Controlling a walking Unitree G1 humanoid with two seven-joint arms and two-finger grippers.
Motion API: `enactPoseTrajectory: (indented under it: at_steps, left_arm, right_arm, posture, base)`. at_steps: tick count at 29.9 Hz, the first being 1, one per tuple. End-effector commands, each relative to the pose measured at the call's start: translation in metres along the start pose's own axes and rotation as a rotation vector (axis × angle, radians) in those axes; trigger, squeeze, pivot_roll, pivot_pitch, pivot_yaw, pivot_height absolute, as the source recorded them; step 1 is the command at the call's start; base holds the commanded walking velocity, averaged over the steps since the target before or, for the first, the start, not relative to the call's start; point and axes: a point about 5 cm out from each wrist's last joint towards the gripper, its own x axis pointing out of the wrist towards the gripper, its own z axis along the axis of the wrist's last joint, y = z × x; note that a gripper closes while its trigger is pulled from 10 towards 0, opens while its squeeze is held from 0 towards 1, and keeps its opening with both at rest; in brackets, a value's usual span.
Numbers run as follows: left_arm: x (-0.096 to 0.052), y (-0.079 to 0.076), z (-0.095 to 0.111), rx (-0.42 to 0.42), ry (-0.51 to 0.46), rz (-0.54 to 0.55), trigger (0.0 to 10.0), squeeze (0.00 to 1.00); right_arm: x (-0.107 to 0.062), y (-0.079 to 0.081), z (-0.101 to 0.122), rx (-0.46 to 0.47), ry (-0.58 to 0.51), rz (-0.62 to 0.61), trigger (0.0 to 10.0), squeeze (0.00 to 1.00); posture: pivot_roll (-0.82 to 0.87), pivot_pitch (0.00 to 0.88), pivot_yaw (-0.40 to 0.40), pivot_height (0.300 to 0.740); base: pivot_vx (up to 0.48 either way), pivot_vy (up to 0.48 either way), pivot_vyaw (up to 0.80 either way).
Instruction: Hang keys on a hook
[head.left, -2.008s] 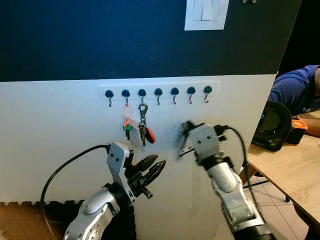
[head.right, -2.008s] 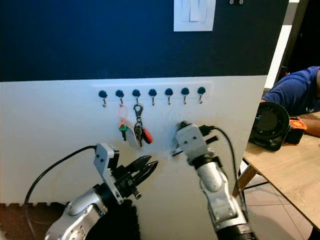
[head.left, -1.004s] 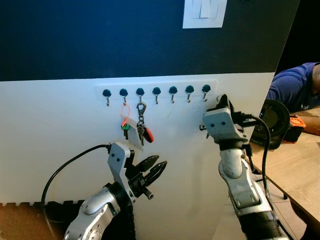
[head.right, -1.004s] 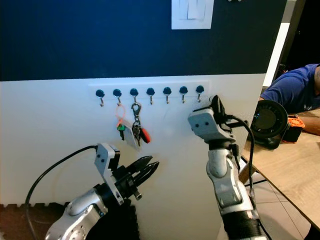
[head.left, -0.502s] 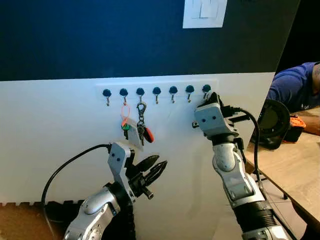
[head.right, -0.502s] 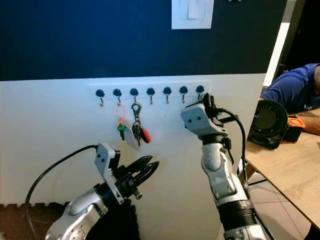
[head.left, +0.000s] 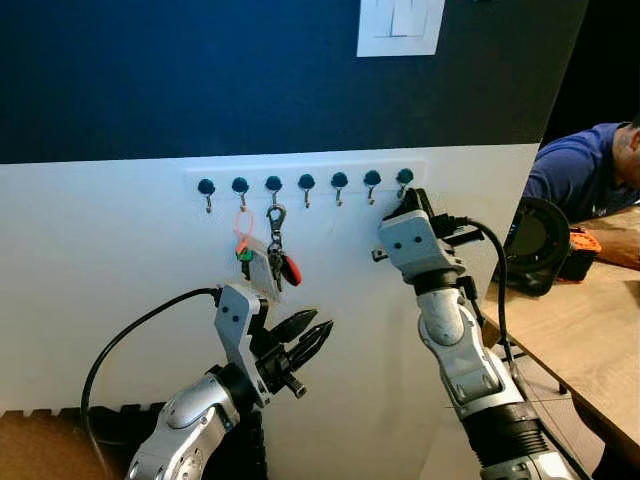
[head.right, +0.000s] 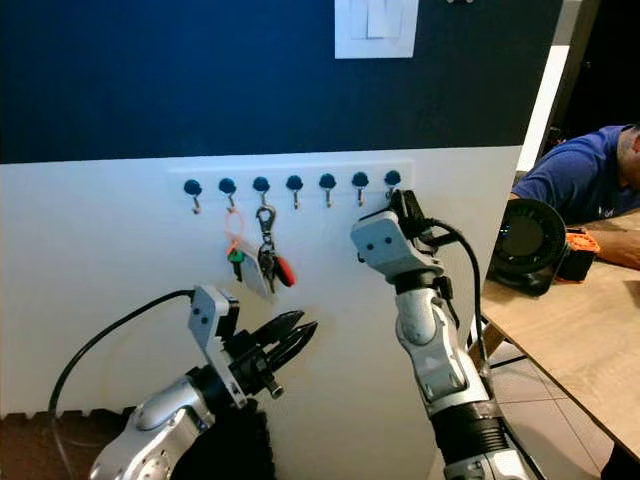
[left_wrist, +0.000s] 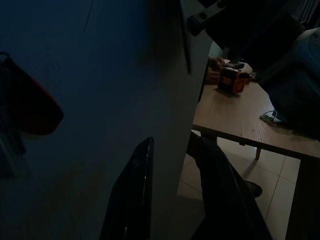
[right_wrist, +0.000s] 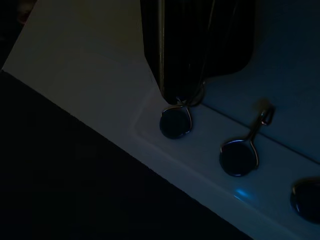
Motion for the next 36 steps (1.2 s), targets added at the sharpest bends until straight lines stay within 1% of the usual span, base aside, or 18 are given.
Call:
enactPoseTrajectory:
  at_steps: [1, 3, 7, 15, 19, 22, 28, 36]
  left_arm:
    - [-0.001, 0.0, 0.003, 0.015, -0.004, 0.001, 10.0, 0.0]
    - [-0.001, 0.0, 0.003, 0.015, -0.005, 0.001, 10.0, 0.0]
    - [-0.001, 0.001, 0.003, 0.015, -0.004, 0.002, 10.0, 0.0]
    - [-0.001, 0.001, 0.003, 0.016, 0.0, 0.004, 10.0, 0.0]
    - [-0.001, 0.0, 0.002, 0.018, 0.006, 0.003, 10.0, 0.0]
    - [-0.001, 0.0, 0.001, 0.02, 0.012, 0.003, 10.0, 0.0]
    - [-0.001, 0.001, 0.001, 0.024, 0.014, 0.005, 10.0, 0.0]
    - [0.0, 0.001, 0.002, 0.026, 0.012, 0.008, 10.0, 0.0]
  right_arm:
    - [-0.003, 0.013, 0.009, 0.019, -0.043, 0.064, 10.0, 0.0]
    - [-0.004, 0.014, 0.012, 0.021, -0.062, 0.073, 10.0, 0.0]
    - [-0.004, 0.015, 0.012, 0.023, -0.063, 0.08, 10.0, 0.0]
    - [-0.008, 0.024, 0.009, 0.045, -0.037, 0.13, 10.0, 0.0]
    - [-0.011, 0.03, 0.004, 0.075, 0.005, 0.163, 10.0, 0.0]
    - [-0.015, 0.035, -0.007, 0.111, 0.083, 0.195, 10.0, 0.0]
    - [-0.017, 0.034, -0.014, 0.131, 0.129, 0.192, 10.0, 0.0]
    - [-0.016, 0.031, -0.015, 0.136, 0.138, 0.188, 10.0, 0.0]
  posture:
    - [0.07, 0.039, 0.01, 0.74]
    - [0.07, 0.04, 0.009, 0.74]
    - [0.07, 0.04, 0.009, 0.74]
    - [0.07, 0.039, 0.007, 0.74]
    - [0.07, 0.04, 0.007, 0.74]
    - [0.07, 0.042, 0.007, 0.74]
    - [0.07, 0.043, 0.01, 0.74]
    - [0.07, 0.043, 0.011, 0.74]
  base:
    - [0.0, 0.0, 0.0]
    - [0.0, 0.0, 0.0]
    - [0.0, 0.0, 0.0]
    - [0.0, 0.0, 0.0]
    - [0.0, 0.0, 0.0]
    - [0.0, 0.0, 0.0]
    - [0.0, 0.0, 0.0]
    - [0.0, 0.0, 0.0]
